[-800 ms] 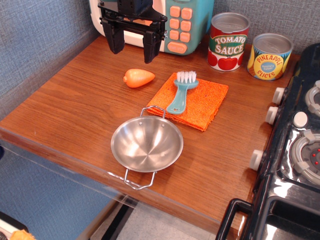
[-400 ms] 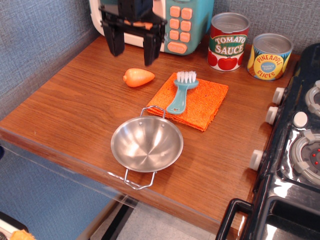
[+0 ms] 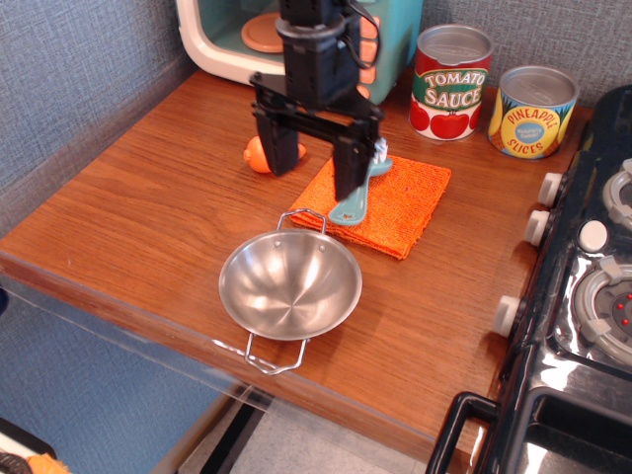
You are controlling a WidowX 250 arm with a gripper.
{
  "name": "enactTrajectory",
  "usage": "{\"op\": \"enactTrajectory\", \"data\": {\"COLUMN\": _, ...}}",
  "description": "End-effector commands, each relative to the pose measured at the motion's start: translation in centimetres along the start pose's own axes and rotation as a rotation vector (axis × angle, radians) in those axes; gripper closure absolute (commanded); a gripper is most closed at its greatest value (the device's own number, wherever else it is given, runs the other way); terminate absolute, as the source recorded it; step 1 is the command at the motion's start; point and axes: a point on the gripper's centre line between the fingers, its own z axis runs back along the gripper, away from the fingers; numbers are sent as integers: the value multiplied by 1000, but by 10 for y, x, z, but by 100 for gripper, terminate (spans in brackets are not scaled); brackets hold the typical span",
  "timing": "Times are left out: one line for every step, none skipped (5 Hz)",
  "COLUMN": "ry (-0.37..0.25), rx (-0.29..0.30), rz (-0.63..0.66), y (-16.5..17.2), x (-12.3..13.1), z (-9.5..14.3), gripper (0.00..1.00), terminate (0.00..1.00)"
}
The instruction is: Put the pan on the bottom left side of the table
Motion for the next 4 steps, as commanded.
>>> {"op": "enactTrajectory", "data": {"ry": 2, "rx": -85, "rz": -138, "y": -65, "x": -25, "z": -7, "gripper": 0, "terminate": 0}}
{"op": "enactTrajectory", "data": {"ry": 18, "rx": -81, "rz": -148, "y": -75, "x": -28, "z": -22, "gripper": 0, "terminate": 0}}
{"op": "enactTrajectory", "data": {"ry": 44, "rx": -27, "rz": -142, "y": -73, "x": -29, "z": -36, "gripper": 0, "terminate": 0}}
{"op": "enactTrajectory", "data": {"ry": 54, "rx": 28, "rz": -140, "y": -67, "x": -31, "z": -40, "gripper": 0, "terminate": 0}}
